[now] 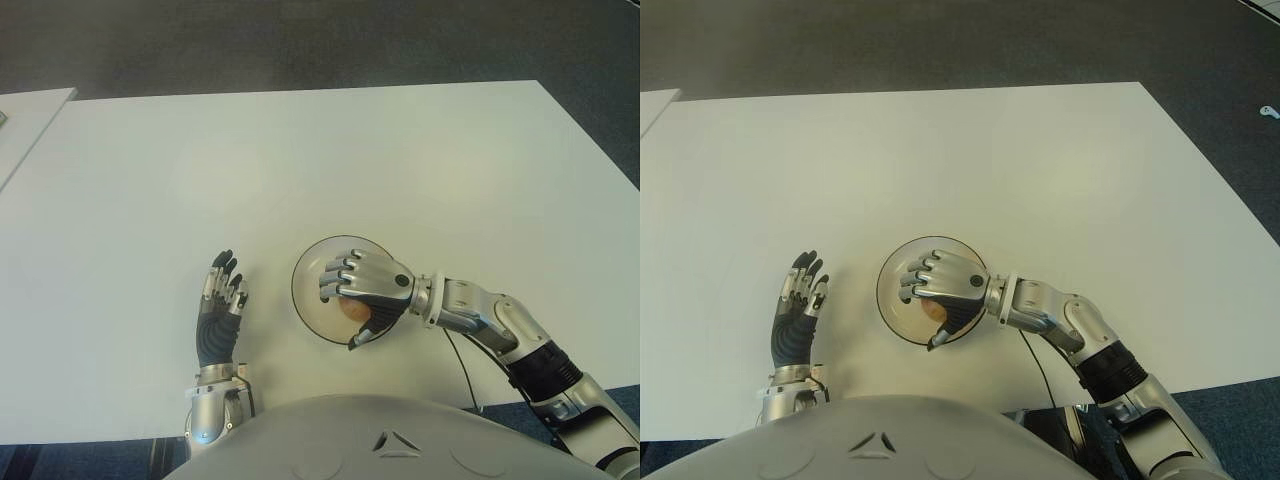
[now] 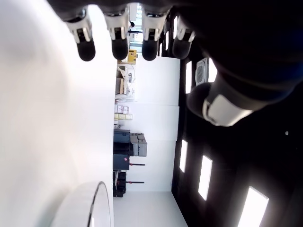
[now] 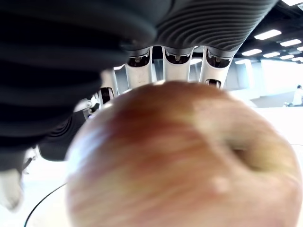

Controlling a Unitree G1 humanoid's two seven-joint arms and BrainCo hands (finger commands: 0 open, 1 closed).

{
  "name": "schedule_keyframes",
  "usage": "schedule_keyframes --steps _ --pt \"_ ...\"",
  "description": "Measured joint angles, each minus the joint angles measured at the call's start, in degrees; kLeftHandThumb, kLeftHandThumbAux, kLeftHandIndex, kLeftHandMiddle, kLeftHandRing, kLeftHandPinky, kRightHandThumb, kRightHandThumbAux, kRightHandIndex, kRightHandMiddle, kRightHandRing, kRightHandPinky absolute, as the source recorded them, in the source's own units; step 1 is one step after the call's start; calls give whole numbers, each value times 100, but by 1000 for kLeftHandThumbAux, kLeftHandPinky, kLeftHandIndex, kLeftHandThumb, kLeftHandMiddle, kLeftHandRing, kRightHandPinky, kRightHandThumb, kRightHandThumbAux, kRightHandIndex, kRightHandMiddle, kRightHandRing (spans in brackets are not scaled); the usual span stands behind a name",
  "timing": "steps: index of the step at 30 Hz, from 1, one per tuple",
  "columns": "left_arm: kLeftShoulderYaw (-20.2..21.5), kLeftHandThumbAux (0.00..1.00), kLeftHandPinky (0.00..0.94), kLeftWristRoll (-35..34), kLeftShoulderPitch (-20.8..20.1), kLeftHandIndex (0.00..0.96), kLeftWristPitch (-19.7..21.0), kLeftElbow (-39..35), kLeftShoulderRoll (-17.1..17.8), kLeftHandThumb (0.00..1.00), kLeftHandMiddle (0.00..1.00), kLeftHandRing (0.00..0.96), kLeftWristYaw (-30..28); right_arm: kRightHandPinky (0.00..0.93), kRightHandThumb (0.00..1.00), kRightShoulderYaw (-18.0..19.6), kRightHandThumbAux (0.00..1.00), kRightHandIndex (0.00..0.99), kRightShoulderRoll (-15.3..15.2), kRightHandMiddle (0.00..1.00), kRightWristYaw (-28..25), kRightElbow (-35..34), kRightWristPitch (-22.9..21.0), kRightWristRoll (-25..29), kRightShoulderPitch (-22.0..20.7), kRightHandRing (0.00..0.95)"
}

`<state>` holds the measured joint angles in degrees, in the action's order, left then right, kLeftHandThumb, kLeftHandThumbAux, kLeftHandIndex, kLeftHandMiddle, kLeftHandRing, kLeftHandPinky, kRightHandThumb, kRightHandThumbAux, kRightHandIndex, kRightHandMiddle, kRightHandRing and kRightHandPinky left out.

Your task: Put the apples into the plate.

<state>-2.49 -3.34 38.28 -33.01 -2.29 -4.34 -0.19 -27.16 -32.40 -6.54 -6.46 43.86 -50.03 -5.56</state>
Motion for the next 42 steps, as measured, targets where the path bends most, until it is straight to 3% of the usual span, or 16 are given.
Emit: schedule_keyframes --steps 9,18,31,38,42 --pt "-18 568 0 -78 -7 41 9 1 -2 132 7 0 3 0 5 0 362 0 28 0 64 128 168 361 -5 0" --pt "-14 574 0 -155 -10 43 126 1 -4 145 13 0 35 0 0 15 342 0 101 0 388 305 316 343 -3 0" --pt "2 557 0 5 -51 34 114 76 -3 112 0 0 131 0 12 69 308 0 142 0 385 366 307 480 -4 0" --pt "-9 557 0 117 -96 41 -158 268 -5 104 0 0 142 0 83 325 285 0 140 0 -54 595 103 1245 -296 0" --pt "-4 549 0 79 -118 39 -164 318 -15 121 0 0 143 0 118 767 273 0 195 0 -268 987 -440 1972 -675 0"
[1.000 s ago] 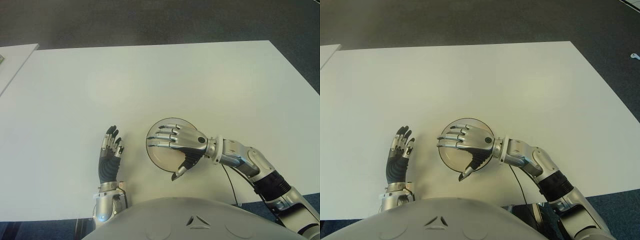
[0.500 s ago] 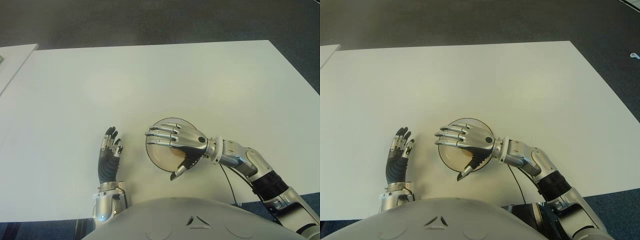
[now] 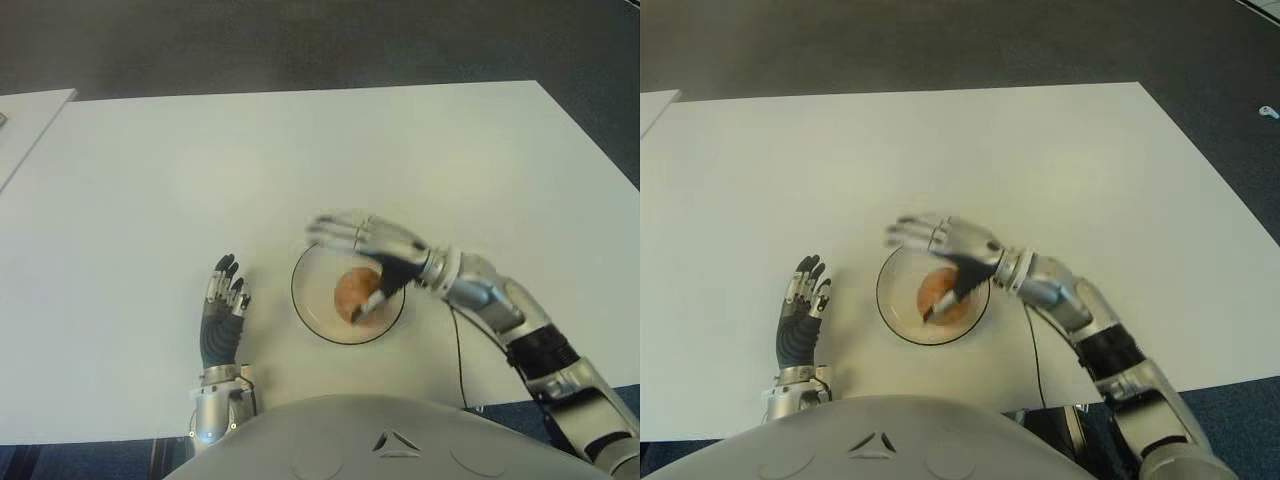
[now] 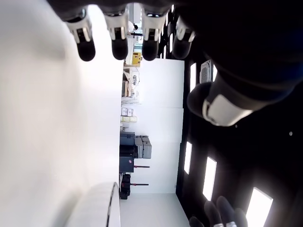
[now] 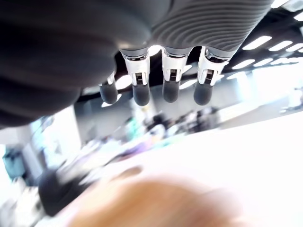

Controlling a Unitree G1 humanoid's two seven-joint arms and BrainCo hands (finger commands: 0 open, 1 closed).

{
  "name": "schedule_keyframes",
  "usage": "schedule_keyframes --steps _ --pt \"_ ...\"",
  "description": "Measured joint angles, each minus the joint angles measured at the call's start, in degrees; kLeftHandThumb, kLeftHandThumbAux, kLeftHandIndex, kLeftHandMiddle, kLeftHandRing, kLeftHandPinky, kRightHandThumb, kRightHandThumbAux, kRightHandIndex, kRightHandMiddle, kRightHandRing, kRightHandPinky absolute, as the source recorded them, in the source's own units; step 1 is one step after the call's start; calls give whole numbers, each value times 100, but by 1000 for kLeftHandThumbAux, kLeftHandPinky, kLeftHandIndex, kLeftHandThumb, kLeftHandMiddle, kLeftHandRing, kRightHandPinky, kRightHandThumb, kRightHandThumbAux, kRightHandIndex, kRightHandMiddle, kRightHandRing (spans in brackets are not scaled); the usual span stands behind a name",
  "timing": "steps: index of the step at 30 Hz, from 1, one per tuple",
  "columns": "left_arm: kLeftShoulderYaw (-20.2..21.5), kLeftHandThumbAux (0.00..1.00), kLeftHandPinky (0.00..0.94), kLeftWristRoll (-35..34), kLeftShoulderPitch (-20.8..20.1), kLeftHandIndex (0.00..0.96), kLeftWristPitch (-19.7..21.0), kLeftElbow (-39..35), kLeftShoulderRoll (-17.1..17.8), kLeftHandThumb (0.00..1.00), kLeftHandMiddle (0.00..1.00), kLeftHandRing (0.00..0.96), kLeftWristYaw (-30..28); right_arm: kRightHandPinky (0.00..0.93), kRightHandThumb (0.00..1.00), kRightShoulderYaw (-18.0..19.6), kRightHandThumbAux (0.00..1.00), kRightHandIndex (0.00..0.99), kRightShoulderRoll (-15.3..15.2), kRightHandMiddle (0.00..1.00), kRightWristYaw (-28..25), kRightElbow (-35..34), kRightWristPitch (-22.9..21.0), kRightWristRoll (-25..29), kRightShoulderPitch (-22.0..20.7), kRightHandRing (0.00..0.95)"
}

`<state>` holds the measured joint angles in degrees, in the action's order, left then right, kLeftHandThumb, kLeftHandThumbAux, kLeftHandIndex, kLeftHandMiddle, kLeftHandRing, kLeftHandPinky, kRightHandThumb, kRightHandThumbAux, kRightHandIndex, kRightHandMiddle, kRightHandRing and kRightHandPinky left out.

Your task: Put the apples into the plate.

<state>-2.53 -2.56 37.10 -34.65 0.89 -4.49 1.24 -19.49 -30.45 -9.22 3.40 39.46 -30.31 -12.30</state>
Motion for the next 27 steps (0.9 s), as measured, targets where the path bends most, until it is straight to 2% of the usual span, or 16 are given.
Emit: schedule_keyframes --steps 5,12,21,27 --pt "0 539 0 -142 -18 37 -21 73 -5 134 0 0 0 0 128 479 261 0 257 0 -132 151 -664 954 -118 0" --pt "-12 528 0 -320 -53 40 -111 188 -16 146 0 0 -8 0 120 951 286 18 747 0 -259 720 -1117 2124 80 0" --pt "-34 508 0 -490 -120 45 -321 346 -32 165 0 0 -19 0 114 1385 304 7 823 0 -502 711 -1822 2640 474 0" --pt "-32 504 0 -533 -128 47 -371 376 -36 166 0 0 -35 0 98 1626 346 0 824 0 -612 693 -2291 2817 533 0"
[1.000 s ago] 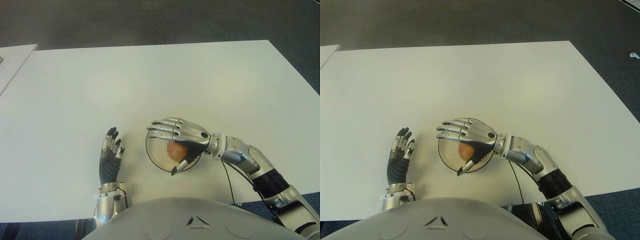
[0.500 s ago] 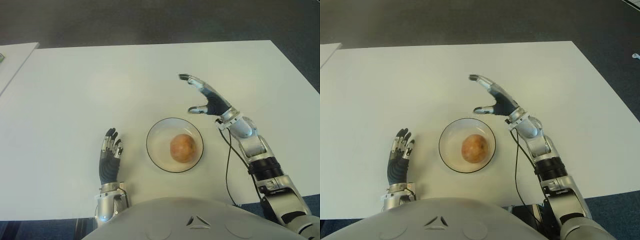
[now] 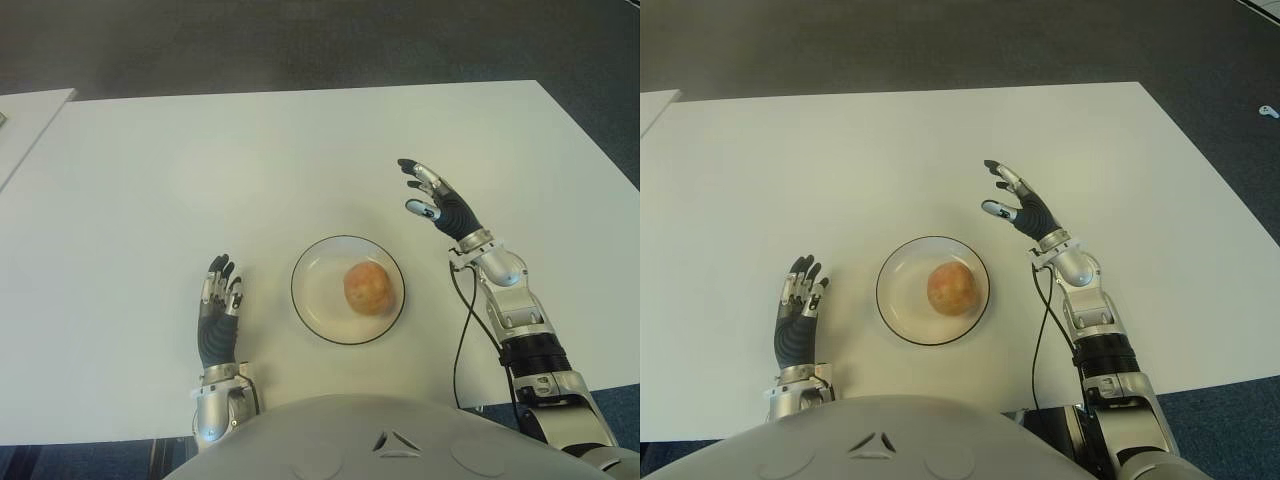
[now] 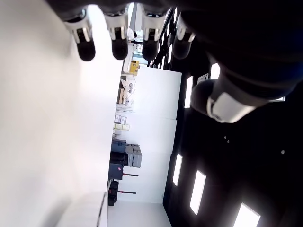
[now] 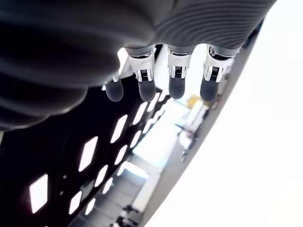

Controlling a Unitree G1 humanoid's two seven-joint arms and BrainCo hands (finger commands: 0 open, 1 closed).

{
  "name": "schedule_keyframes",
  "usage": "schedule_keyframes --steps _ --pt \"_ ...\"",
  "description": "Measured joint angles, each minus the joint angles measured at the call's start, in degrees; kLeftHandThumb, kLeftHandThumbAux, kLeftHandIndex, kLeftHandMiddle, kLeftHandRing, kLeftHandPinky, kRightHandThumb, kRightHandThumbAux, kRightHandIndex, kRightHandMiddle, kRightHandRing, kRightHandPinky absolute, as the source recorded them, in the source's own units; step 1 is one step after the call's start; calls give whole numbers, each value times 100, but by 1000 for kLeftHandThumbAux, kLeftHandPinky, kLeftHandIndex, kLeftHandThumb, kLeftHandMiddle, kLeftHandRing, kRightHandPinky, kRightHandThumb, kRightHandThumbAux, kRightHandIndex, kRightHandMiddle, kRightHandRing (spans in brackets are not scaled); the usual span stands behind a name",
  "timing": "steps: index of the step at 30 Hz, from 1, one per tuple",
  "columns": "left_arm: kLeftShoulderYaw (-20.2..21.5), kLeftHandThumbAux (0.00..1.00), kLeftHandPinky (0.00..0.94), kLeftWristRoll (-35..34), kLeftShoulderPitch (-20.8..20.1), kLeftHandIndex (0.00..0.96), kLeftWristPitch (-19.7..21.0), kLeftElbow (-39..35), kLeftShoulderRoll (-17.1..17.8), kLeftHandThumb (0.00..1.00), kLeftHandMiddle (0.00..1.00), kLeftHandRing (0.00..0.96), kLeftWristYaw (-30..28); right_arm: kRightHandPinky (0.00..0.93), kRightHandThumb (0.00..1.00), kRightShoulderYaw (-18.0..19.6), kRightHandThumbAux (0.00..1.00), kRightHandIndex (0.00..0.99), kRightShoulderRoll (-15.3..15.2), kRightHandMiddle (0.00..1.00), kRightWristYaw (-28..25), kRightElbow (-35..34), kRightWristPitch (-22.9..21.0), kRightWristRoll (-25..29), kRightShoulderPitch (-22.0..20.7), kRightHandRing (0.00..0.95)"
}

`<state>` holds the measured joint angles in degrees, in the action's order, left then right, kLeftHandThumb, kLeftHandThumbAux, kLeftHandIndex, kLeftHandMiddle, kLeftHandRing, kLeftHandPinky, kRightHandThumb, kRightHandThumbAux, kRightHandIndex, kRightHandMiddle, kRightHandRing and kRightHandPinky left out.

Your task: Put the apples into the plate.

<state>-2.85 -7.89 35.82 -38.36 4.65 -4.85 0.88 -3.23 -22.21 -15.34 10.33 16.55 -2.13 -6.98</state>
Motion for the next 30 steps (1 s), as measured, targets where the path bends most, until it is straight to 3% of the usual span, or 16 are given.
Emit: schedule_keyframes --steps 6,10,23,30 --pt "2 499 0 -5 2 49 -31 7 0 167 3 0 -9 0 90 256 360 0 145 0 -6 -188 -620 339 62 0" --pt "4 495 0 -5 8 45 -64 14 0 167 0 0 -20 0 84 442 362 0 405 0 55 -181 -752 611 326 0" --pt "44 513 0 17 148 43 139 -158 28 146 0 0 -18 15 70 808 356 0 1182 0 220 29 -795 1098 1243 0" --pt "63 529 0 61 165 49 262 -219 31 147 0 0 -15 24 74 838 355 20 1264 0 235 -206 -840 1122 1422 0"
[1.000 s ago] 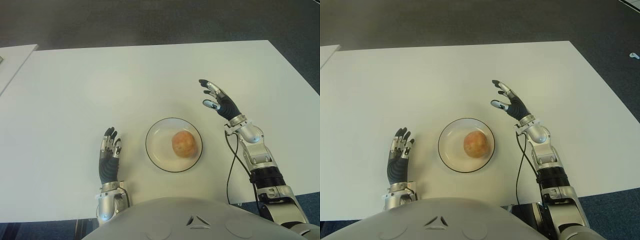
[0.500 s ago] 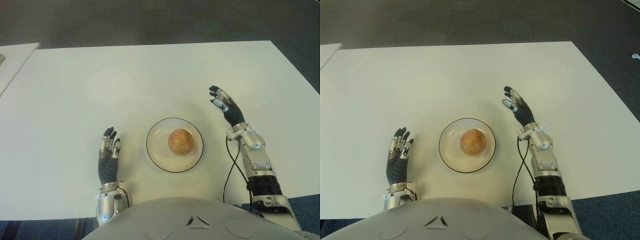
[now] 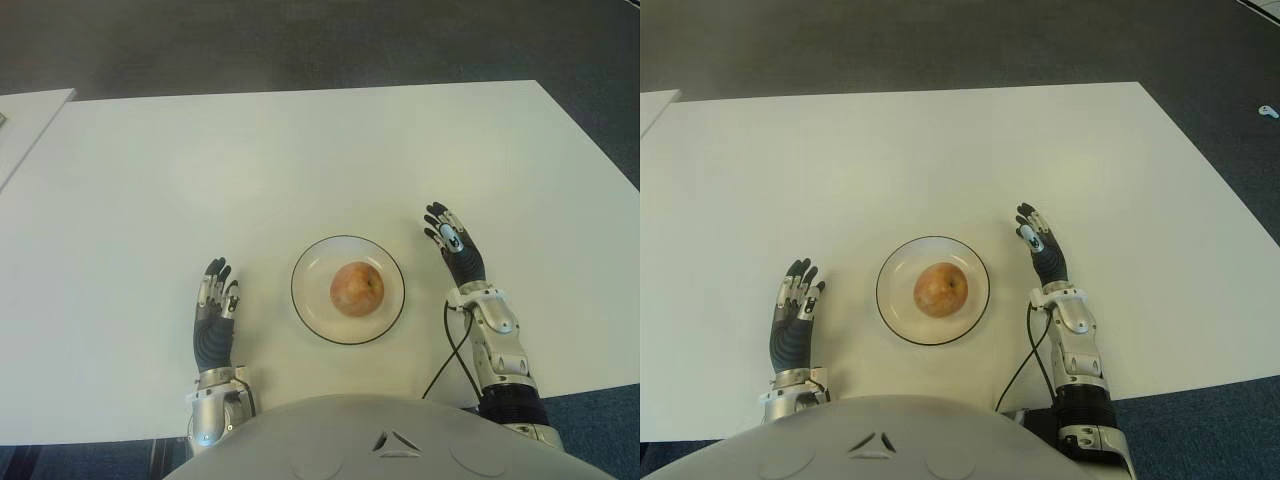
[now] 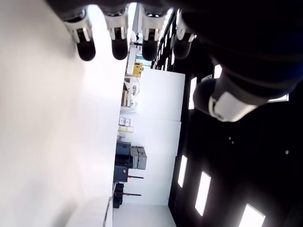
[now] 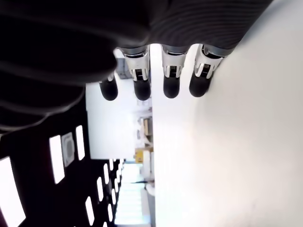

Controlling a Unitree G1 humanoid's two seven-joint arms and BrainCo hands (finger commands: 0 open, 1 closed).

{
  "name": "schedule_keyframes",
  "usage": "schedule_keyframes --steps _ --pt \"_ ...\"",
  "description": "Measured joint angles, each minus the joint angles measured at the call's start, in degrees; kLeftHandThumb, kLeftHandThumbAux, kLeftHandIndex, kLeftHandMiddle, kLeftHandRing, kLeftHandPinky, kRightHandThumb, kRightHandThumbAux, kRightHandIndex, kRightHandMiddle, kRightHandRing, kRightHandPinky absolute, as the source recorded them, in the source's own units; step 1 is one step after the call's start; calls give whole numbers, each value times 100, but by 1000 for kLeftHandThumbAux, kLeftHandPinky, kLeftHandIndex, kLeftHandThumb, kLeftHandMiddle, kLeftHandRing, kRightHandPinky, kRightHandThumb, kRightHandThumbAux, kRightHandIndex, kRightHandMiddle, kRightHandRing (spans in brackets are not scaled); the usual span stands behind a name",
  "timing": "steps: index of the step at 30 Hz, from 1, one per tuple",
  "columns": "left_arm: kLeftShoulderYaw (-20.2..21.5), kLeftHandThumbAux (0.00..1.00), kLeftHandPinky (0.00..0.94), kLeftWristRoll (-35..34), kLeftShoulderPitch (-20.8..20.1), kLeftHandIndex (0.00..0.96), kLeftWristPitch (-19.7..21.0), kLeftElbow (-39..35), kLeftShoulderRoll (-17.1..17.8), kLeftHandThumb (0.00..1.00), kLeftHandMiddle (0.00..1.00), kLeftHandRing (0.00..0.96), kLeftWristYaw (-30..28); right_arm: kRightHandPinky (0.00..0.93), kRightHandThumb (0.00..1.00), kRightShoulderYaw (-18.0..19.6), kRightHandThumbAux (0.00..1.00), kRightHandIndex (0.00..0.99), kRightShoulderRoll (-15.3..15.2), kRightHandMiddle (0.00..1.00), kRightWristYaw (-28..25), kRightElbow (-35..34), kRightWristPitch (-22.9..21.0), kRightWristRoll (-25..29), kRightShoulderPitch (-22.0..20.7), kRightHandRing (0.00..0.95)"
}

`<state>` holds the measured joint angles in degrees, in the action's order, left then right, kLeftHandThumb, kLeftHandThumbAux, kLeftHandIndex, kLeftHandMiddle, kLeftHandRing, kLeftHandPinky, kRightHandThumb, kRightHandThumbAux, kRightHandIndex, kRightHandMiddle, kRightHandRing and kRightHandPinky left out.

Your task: Put the apples into the plate.

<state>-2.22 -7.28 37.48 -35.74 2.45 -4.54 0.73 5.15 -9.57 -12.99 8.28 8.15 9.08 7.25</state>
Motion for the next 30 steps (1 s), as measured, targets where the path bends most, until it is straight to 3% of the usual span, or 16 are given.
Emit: schedule_keyframes --steps 9,16,30 --pt "0 503 0 -177 -51 62 -83 98 10 155 0 0 -183 2 73 -77 389 10 151 4 37 -229 18 -41 300 0" --pt "-3 482 0 -392 -318 40 -166 276 -9 157 0 0 -468 0 74 -238 403 5 320 14 114 -281 218 -150 505 0" --pt "126 492 0 -138 -394 16 -303 380 73 130 0 0 -515 0 119 -220 404 8 530 21 118 149 779 -135 505 0"
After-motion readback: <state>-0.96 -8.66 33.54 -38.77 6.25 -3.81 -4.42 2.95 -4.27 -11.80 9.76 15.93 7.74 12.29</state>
